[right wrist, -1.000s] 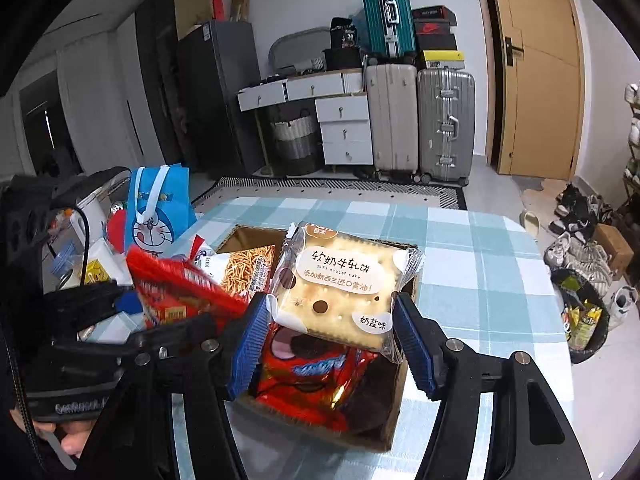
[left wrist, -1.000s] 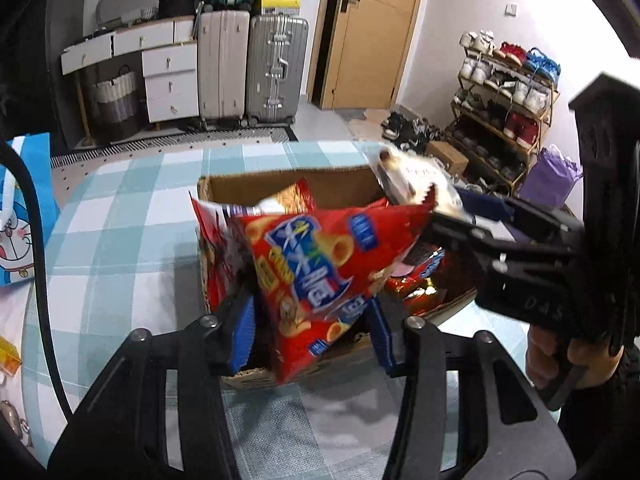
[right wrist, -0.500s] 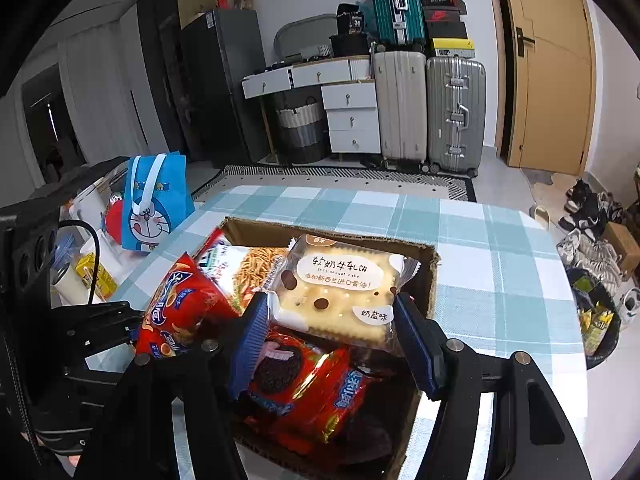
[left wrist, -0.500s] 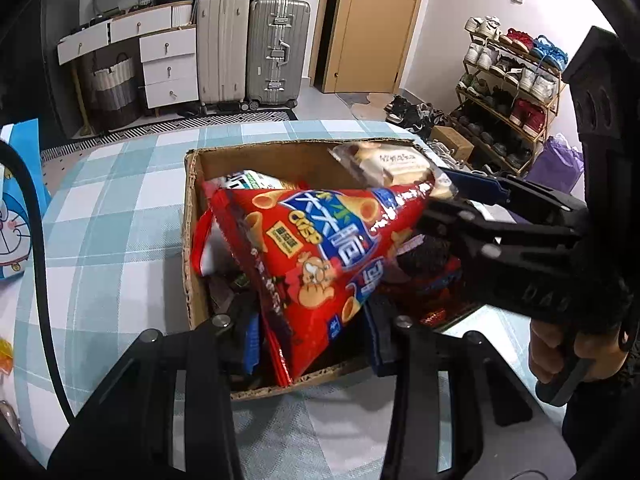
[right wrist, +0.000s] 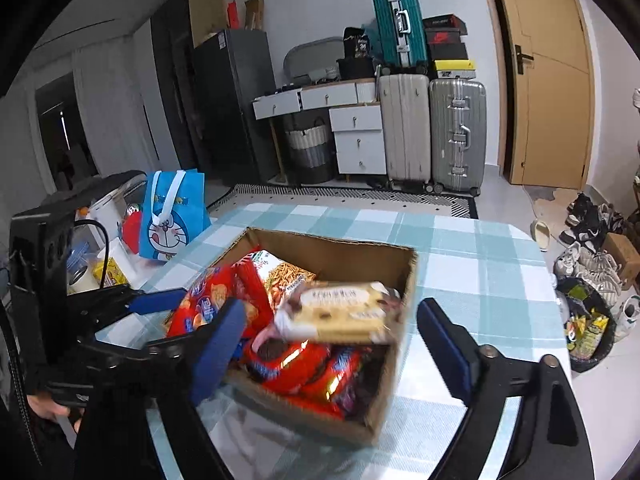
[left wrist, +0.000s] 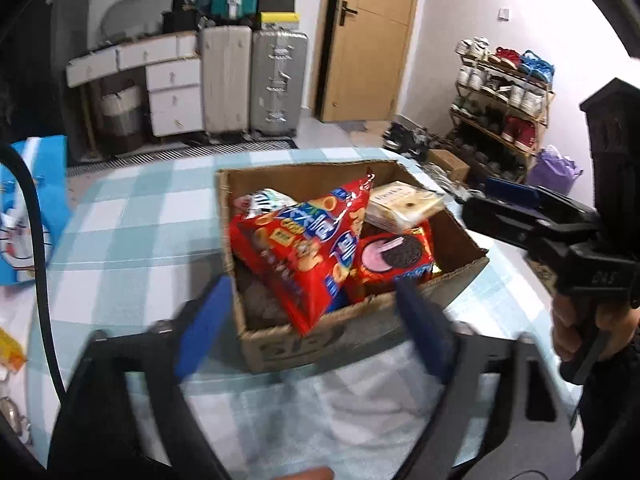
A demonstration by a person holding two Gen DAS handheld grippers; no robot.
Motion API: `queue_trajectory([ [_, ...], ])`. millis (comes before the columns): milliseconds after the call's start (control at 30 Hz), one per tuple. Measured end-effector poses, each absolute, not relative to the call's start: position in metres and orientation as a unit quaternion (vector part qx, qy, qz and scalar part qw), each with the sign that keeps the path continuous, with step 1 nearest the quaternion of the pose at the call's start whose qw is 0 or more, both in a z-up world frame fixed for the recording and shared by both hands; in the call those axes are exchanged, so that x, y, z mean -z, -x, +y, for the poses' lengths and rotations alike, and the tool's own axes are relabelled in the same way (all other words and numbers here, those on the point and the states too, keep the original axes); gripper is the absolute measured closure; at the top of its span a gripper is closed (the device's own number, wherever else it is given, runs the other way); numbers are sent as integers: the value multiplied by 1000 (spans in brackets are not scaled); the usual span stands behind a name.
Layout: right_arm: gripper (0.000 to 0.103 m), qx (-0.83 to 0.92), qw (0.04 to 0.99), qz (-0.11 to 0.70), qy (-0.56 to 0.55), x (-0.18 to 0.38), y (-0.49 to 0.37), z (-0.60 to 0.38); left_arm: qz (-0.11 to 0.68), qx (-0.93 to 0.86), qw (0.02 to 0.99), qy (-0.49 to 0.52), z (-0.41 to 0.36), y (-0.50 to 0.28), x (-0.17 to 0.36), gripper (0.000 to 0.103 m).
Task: Organize snacks
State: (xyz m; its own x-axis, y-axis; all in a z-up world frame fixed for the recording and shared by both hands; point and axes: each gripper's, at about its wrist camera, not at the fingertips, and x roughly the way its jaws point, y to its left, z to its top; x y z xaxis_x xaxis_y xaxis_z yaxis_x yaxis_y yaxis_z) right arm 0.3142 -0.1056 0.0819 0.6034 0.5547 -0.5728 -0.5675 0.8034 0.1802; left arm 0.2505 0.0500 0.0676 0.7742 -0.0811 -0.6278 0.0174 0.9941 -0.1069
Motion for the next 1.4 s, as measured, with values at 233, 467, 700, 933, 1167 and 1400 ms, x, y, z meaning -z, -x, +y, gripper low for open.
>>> queue_trajectory([
  [233,1,-314,899,305,-16,-83,-280,-128,304,6,952,37,52,-210,-74,0],
  [467,1,-320,908,271,-14,-77,-241,-136,273,-14,961,31,53,-174,-75,0],
  [700,1,-326,915,237,-5,-69,-210,-137,231,-17,971,59,54,-148,-66,0],
  [933,1,-328,918,223,-9,-53,-196,-136,215,-18,976,41,40,-146,-52,0],
  [1167,1,-322,923,211,-4,-46,-195,-136,202,-27,979,27,33,-146,-40,0],
  [1400,0,-316,926,204,0,-40,-196,-136,203,-35,978,39,39,-152,-36,0],
])
